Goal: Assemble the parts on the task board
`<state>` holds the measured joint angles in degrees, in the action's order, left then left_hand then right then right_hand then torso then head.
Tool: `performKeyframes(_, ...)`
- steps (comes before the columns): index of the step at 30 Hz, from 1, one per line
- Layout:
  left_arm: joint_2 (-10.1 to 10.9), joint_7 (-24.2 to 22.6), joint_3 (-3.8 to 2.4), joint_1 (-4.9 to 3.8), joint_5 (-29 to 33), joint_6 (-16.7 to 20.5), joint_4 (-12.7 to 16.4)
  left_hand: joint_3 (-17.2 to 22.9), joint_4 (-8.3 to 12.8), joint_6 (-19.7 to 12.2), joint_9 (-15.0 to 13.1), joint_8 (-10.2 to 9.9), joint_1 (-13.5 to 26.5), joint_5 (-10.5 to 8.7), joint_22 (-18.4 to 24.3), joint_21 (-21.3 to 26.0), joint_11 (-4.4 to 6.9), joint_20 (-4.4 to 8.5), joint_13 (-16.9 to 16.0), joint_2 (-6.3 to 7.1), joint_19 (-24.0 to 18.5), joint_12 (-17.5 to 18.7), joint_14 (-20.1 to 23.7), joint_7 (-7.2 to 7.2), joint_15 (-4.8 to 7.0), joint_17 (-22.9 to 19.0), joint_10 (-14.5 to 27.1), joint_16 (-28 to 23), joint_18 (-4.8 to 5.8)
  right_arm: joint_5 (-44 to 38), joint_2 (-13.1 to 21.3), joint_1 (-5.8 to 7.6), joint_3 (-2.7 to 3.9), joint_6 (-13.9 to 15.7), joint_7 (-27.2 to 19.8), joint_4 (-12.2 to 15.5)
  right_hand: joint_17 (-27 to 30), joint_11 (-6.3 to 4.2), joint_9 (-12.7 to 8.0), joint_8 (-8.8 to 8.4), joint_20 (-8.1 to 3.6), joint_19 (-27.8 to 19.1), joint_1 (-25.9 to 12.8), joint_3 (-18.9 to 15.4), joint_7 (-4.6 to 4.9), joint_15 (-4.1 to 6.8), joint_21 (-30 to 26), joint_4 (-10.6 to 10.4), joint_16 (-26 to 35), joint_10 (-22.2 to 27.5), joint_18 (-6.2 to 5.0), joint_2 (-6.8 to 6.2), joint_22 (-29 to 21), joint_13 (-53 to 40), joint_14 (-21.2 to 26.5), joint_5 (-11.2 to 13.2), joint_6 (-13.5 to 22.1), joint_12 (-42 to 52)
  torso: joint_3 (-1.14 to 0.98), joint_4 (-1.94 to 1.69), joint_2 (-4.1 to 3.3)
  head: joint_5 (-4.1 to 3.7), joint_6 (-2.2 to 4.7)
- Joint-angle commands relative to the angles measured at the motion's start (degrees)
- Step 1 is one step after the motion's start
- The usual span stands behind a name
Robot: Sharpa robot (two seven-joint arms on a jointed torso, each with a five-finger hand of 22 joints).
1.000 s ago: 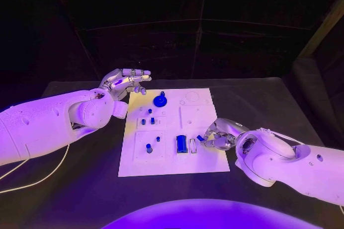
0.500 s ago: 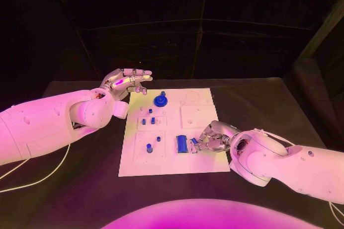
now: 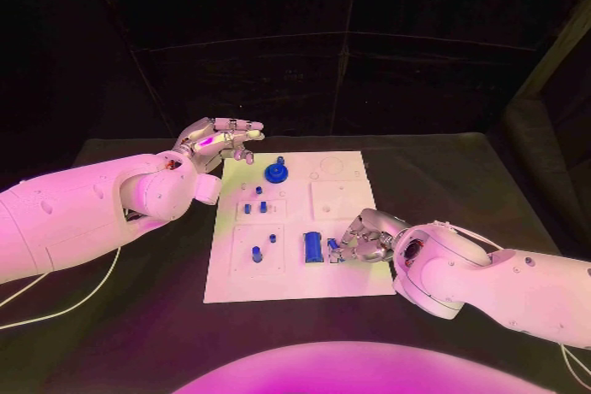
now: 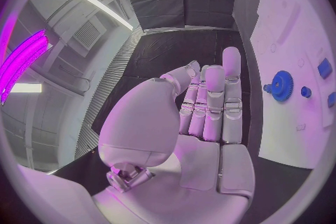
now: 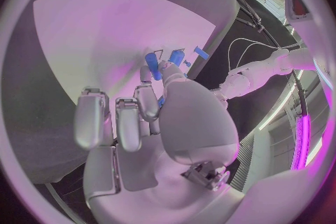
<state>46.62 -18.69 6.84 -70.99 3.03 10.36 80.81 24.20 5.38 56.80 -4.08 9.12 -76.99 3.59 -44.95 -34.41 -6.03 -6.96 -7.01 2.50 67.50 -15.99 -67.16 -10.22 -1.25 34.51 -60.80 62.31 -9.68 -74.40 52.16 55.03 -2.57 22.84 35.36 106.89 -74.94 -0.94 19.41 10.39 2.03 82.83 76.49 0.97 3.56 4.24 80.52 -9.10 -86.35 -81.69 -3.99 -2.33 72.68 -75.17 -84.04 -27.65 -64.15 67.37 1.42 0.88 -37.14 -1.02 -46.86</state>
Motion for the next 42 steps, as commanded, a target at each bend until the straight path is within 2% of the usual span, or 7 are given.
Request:
performKeyframes(1,0.0,0.3,-0.05,-0.11,-0.9,-1.2,0.1,0.2,0.2,-0.3,0.1,0.4,-0.1,0.2,0.0,0.3,-0.09,-0.01,0.0,0.07,-0.3,-0.4,0.5,-0.01,-0.08,-0.1,0.4,0.0,-0.8,0.1,-0.1,0.07,0.01,-1.6,1.0,-0.1,-9.2,0.01,0.0,0.16,-0.41,0.1,-1.0,0.1,-0.03,0.41,0.0,-0.6,0.0,0.0,0.41,-0.11,0.0,0.1,-4.7,-0.4,-0.3,-0.7,0.01,-0.03,-0.01,-0.2,0.01)
performKeyframes(22,-0.1,0.7,-0.05,-0.11,-1.0,-1.6,0.0,0.2,0.3,-0.3,0.1,0.4,0.0,0.21,0.0,0.3,-0.12,-0.01,0.0,0.18,-0.4,-0.4,0.5,-0.06,-0.09,-0.1,0.4,0.0,-0.8,-1.4,-0.6,0.07,0.01,-0.4,0.6,-0.5,-9.1,0.14,0.6,-0.09,-0.41,0.1,-6.0,-2.2,0.07,0.33,-0.1,-4.6,0.1,-0.3,0.43,-0.87,0.1,0.1,-4.7,-1.7,-0.6,-0.9,-0.01,-0.05,-0.01,-0.32,-0.12)
performKeyframes(26,-0.1,0.8,-0.05,-0.11,-1.0,-1.6,0.0,0.2,0.3,-0.3,0.1,0.4,0.0,0.21,0.0,0.3,-0.12,-0.01,0.0,0.18,-0.4,-0.4,0.5,-0.06,-0.09,-0.1,0.4,0.0,-0.8,-1.4,-0.5,0.07,0.02,-0.2,0.4,-0.6,-9.1,0.14,0.8,-0.11,-0.4,0.1,-6.6,-2.8,0.06,0.32,-0.1,-5.2,0.1,-0.4,0.43,-0.9,0.1,0.0,-4.7,-1.4,-0.6,-0.7,-0.04,-0.08,-0.01,-0.25,-0.12)
performKeyframes(33,-0.1,0.9,-0.05,-0.11,-1.0,-1.8,0.1,0.2,0.3,-0.4,0.1,0.4,0.0,0.21,0.0,0.3,-0.15,-0.01,0.0,0.19,-0.4,-0.4,0.5,-0.09,-0.11,-0.1,0.4,0.0,-0.79,-1.4,-0.5,0.07,0.02,-0.1,0.4,-0.5,-9.2,0.14,0.9,-0.11,-0.38,0.1,-7.1,-3.4,0.04,0.33,-0.1,-5.9,0.1,-0.4,0.42,-0.66,0.1,0.0,-4.7,-0.6,-0.7,-0.8,0.04,-0.1,0.0,-0.29,-0.09)
performKeyframes(36,-0.1,1.0,-0.05,-0.11,-1.0,-1.9,0.1,0.2,0.3,-0.4,0.1,0.4,0.1,0.21,0.0,0.3,-0.18,-0.02,0.0,0.22,-0.4,-0.4,0.5,-0.11,-0.12,-0.1,0.5,0.0,-0.78,-1.4,-0.4,0.07,0.02,-0.2,0.4,-0.5,-9.2,0.13,1.0,-0.09,-0.39,0.2,-7.3,-3.7,0.03,0.33,-0.1,-6.3,0.1,-0.4,0.43,-0.56,0.1,0.0,-4.7,-0.4,-0.7,-0.8,0.0,-0.06,0.02,-0.3,-0.13)
performKeyframes(39,-0.1,1.0,-0.05,-0.11,-1.0,-2.0,0.1,0.2,0.3,-0.4,0.1,0.4,0.1,0.21,0.0,0.3,-0.18,-0.02,0.0,0.22,-0.4,-0.4,0.5,-0.11,-0.12,-0.1,0.5,0.0,-0.78,-1.4,-0.5,0.07,0.02,-0.2,0.4,-0.5,-9.2,0.11,1.2,-0.09,-0.38,0.2,-7.7,-4.4,-0.01,0.33,-0.1,-6.9,0.1,-0.4,0.43,-0.41,0.1,0.0,-4.7,1.3,-0.8,-0.8,0.0,-0.05,0.02,-0.32,-0.12)
performKeyframes(42,-0.1,1.1,-0.05,-0.11,-1.0,-2.0,0.0,0.2,0.3,-0.4,0.1,0.4,0.1,0.21,0.0,0.3,-0.18,-0.02,0.0,0.22,-0.4,-0.4,0.5,-0.11,-0.12,-0.1,0.5,0.0,-0.78,-1.4,-0.5,0.07,0.02,-0.2,0.4,-0.5,-9.2,0.09,1.5,-0.06,-0.37,0.2,-8.7,-5.6,-0.05,0.34,-0.1,-7.4,0.1,-0.5,0.43,-0.02,0.1,-0.1,-4.7,5.3,-0.9,-0.8,0.02,-0.1,0.0,-0.36,-0.18)
